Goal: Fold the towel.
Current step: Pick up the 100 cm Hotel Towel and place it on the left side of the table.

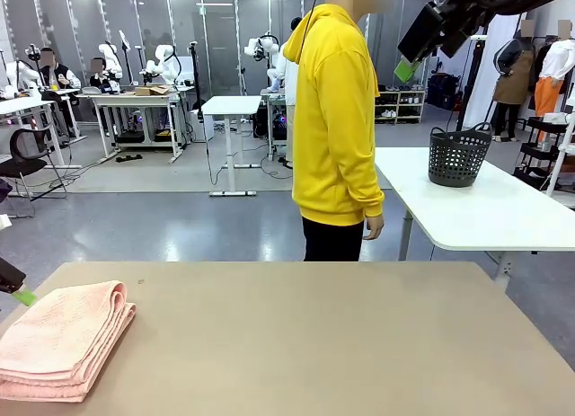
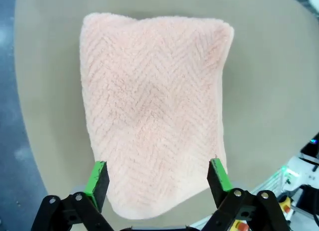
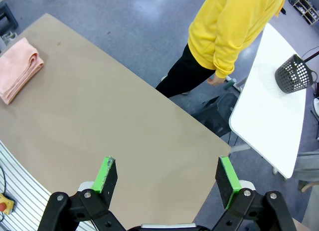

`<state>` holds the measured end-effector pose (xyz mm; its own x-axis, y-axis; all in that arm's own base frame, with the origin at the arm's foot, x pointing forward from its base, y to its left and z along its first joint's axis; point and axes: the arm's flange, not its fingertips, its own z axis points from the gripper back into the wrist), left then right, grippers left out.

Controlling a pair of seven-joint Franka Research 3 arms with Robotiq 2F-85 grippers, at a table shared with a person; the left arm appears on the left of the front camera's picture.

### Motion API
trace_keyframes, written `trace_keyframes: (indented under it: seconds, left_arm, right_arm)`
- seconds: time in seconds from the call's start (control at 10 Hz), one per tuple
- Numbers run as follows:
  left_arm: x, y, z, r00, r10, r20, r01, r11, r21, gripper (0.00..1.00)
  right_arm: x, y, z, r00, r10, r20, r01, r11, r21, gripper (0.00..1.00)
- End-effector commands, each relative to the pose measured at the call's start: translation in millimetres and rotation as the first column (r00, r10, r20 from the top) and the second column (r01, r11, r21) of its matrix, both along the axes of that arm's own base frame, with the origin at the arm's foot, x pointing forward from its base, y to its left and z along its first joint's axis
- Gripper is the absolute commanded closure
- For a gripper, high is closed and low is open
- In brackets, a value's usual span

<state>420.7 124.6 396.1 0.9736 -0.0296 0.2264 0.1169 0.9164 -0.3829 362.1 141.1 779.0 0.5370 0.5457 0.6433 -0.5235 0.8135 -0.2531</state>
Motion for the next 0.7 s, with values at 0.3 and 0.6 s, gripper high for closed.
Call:
trace_keyframes:
  seconds: [0.3,0.6]
  left_arm:
    - [-7,-7,6,1.0,0.015,0.003,-0.015,1.0,0.015,0.0]
    - [-7,-7,6,1.0,0.015,0.003,-0.015,1.0,0.015,0.0]
  right_arm:
    - [0,0,0,1.0,-0.01,-0.004,0.01,1.0,-0.005,0.0]
    - [0,0,0,1.0,-0.01,-0.004,0.01,1.0,-0.005,0.0]
